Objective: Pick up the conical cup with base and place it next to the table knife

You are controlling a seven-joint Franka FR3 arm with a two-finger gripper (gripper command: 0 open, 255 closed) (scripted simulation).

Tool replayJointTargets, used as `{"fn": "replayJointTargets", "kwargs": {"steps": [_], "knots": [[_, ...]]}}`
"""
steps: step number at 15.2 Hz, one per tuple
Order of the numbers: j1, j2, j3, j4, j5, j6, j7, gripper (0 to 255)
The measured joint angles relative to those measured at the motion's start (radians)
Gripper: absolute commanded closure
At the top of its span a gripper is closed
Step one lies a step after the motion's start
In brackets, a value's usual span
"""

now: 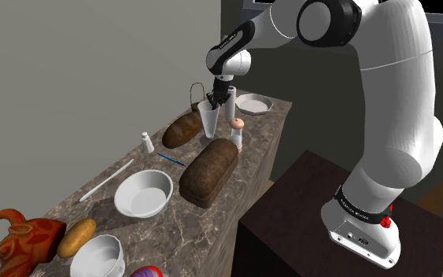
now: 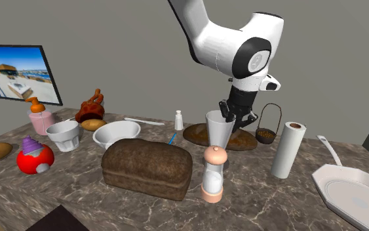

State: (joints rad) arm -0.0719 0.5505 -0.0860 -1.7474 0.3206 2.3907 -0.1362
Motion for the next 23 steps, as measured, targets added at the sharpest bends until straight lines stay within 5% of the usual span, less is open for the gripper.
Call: {"fn": "replayJointTargets", "kwargs": {"steps": [23], "knots": [[0.012, -0.142, -0.026, 0.073, -0.053, -0.21, 0.064, 255]]}}
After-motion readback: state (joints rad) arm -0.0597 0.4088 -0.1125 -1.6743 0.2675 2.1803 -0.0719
